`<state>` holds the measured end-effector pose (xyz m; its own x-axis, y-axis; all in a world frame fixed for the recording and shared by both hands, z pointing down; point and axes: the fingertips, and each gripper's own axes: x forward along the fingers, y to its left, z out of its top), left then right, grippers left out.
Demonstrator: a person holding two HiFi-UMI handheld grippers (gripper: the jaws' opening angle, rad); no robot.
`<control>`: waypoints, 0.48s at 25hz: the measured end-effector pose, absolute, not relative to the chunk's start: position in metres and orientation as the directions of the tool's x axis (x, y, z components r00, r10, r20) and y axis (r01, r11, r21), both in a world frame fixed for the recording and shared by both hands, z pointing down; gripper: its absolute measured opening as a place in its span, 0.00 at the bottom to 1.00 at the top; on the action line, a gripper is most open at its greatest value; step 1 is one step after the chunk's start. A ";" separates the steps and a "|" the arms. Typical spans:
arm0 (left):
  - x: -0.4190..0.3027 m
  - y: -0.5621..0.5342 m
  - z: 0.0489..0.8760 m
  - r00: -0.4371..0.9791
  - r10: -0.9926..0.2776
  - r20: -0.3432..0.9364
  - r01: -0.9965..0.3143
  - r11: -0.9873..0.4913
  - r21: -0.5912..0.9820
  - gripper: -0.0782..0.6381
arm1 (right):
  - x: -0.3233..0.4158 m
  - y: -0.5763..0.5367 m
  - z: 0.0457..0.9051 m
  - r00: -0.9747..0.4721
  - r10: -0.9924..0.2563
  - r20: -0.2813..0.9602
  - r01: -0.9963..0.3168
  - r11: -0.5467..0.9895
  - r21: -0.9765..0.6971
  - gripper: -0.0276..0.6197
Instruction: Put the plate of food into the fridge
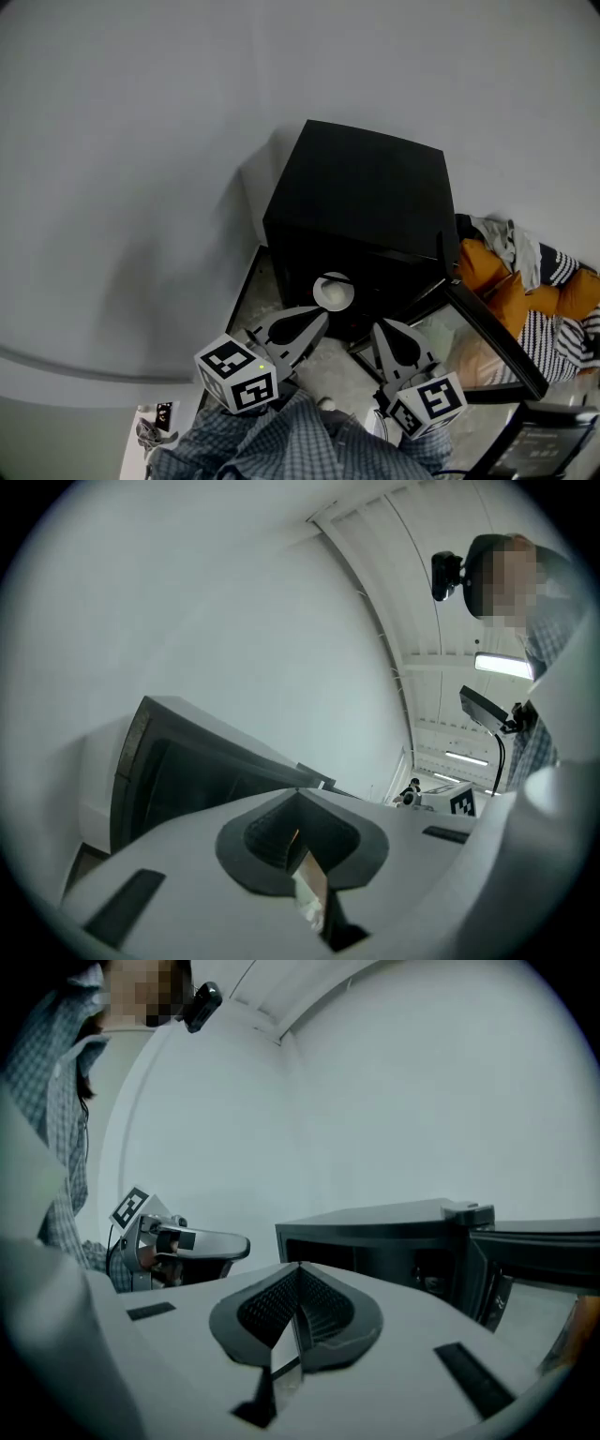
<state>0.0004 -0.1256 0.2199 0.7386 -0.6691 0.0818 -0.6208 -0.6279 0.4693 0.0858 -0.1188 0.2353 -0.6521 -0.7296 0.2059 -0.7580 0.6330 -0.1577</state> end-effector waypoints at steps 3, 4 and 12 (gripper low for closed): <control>0.005 -0.123 0.209 0.739 -0.670 0.075 -0.639 -0.661 0.392 0.12 | 0.083 -0.119 0.226 -0.655 -0.734 0.180 -0.756 0.639 -0.145 0.05; 0.006 -0.122 0.208 0.740 -0.669 0.076 -0.642 -0.667 0.378 0.12 | 0.082 -0.119 0.225 -0.658 -0.733 0.173 -0.753 0.641 -0.148 0.05; 0.013 -0.122 0.212 0.741 -0.663 0.103 -0.654 -0.678 0.336 0.12 | 0.085 -0.120 0.227 -0.665 -0.732 0.148 -0.743 0.628 -0.230 0.05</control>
